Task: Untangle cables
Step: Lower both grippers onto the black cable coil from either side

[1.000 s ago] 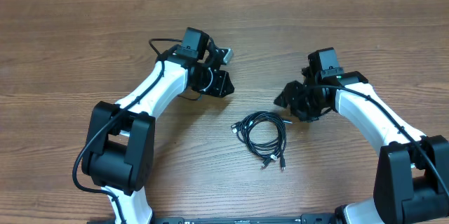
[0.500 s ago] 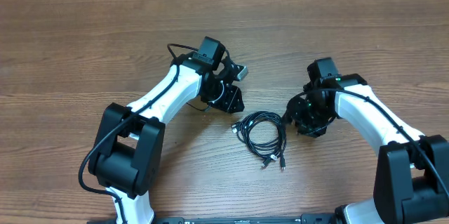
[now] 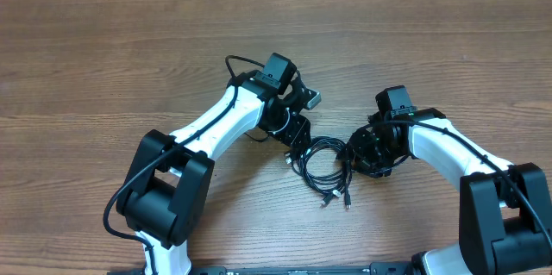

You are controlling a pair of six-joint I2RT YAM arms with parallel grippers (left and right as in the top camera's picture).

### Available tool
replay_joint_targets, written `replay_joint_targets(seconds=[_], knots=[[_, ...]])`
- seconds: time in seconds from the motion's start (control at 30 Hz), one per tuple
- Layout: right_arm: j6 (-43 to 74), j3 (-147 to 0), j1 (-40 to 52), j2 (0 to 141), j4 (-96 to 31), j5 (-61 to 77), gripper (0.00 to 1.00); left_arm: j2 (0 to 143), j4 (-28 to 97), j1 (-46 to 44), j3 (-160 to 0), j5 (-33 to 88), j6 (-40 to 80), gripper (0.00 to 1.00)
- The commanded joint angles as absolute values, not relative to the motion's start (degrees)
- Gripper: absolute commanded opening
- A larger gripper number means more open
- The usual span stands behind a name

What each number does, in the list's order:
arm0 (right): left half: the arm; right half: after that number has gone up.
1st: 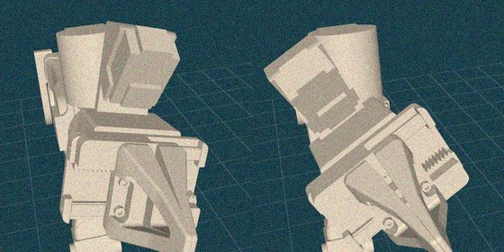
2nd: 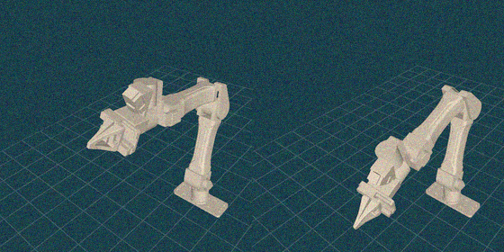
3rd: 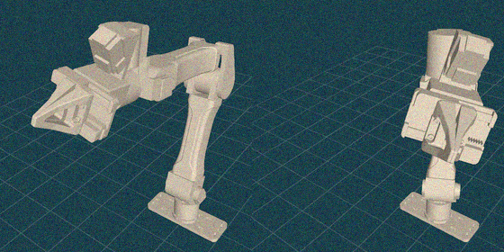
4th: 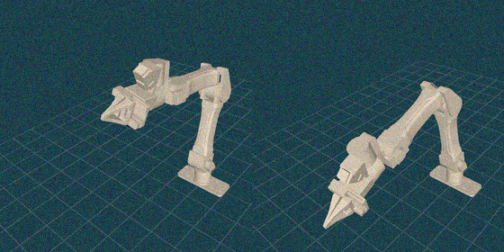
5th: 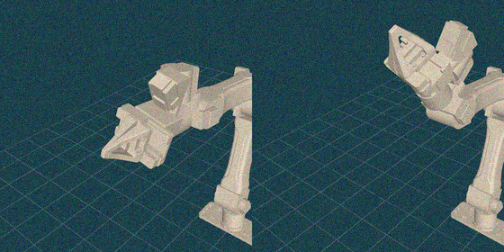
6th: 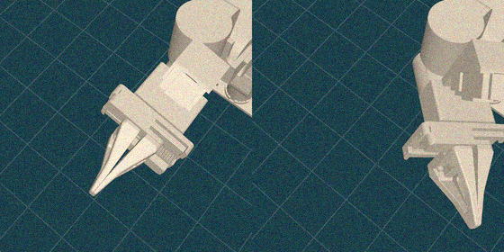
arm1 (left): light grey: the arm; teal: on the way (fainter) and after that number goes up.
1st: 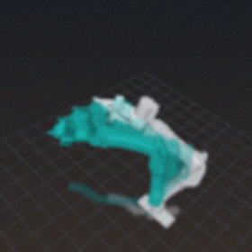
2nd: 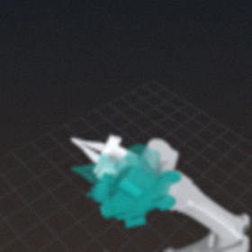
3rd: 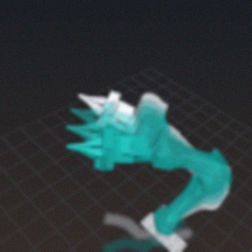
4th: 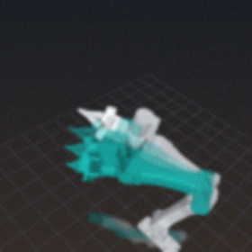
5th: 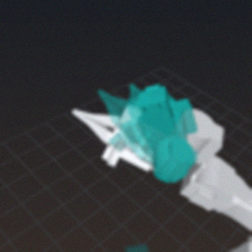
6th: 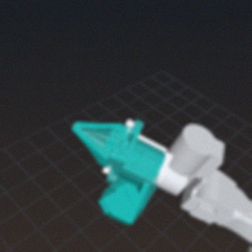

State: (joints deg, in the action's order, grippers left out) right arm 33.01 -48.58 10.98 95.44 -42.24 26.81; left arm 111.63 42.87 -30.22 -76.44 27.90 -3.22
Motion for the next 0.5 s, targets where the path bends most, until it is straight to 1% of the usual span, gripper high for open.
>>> replay_joint_targets(seconds=[0.0, 0.13, 0.2, 0.33, 0.4, 0.47], knots=[[33.43, -47.92, 11.68, 95.81, -41.39, 28.62, 0.48, 112.20, 42.81, -30.46, -77.38, 26.04, -4.32, 0.35], [33.45, -47.92, 13.58, 95.81, -40.27, 28.60, 0.48, 112.20, 42.81, -30.46, -77.36, 23.73, -4.32, 0.36], [33.61, -47.92, 14.72, 95.81, -39.55, 28.58, 0.46, 112.20, 42.81, -30.46, -77.34, 23.81, -4.29, 0.38], [37.43, -47.92, 17.10, 95.81, -37.74, 27.90, 0.44, 112.20, 42.85, -30.46, -77.30, 23.70, -4.34, 0.38], [38.11, -47.92, 18.52, 95.81, -35.90, 27.88, 0.39, 112.20, 43.33, -30.46, -77.30, 21.58, -4.78, 0.38], [38.79, -47.92, 19.55, 95.81, -34.17, 27.40, 0.34, 112.20, 43.88, -30.39, -77.30, 16.58, -4.73, 0.38]])
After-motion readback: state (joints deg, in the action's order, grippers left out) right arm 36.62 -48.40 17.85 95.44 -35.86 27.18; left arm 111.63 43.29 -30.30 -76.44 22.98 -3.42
